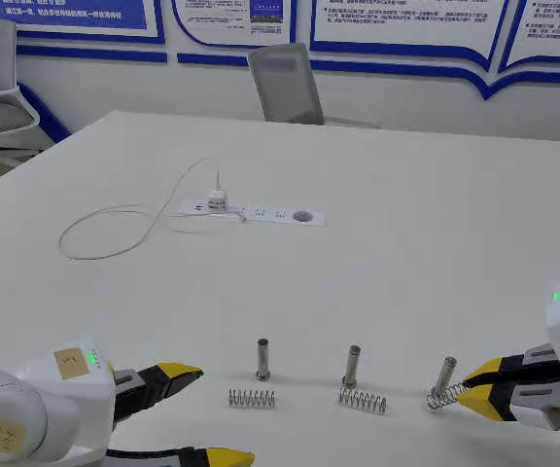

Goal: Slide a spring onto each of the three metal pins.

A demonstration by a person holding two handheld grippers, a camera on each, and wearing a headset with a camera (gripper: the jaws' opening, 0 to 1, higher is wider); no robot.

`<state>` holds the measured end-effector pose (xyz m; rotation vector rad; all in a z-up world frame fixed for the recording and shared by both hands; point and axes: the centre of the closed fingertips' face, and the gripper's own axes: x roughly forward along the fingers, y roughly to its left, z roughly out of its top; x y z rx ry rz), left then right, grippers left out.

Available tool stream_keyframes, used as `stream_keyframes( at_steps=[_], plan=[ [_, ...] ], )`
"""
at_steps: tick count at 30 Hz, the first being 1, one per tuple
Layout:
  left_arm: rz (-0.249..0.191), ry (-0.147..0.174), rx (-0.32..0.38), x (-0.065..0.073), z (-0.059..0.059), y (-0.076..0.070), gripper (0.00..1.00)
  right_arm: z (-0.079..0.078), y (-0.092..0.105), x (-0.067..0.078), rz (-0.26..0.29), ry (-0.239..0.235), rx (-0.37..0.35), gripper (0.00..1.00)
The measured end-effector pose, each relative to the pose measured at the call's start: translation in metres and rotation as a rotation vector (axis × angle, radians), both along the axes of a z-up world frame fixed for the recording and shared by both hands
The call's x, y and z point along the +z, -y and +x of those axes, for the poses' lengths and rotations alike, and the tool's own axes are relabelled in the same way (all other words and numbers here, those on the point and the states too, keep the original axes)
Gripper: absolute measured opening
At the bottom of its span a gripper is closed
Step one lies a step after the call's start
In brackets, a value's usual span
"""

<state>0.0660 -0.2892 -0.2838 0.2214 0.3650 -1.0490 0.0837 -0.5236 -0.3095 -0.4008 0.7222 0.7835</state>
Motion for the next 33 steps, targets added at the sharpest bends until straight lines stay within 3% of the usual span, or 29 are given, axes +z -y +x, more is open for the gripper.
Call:
stream_keyframes(
  at_steps=[12, 33],
  plan=[
    [-0.002, 0.000, -0.004, -0.001, 0.000, 0.001, 0.62, -0.002, -0.002, 0.004, 0.000, -0.009, -0.005, 0.12],
    [0.009, 0.015, -0.059, 0.005, -0.001, 0.017, 0.62, -0.012, -0.036, 0.022, 0.002, 0.000, 0.077, 0.12]
  ],
)
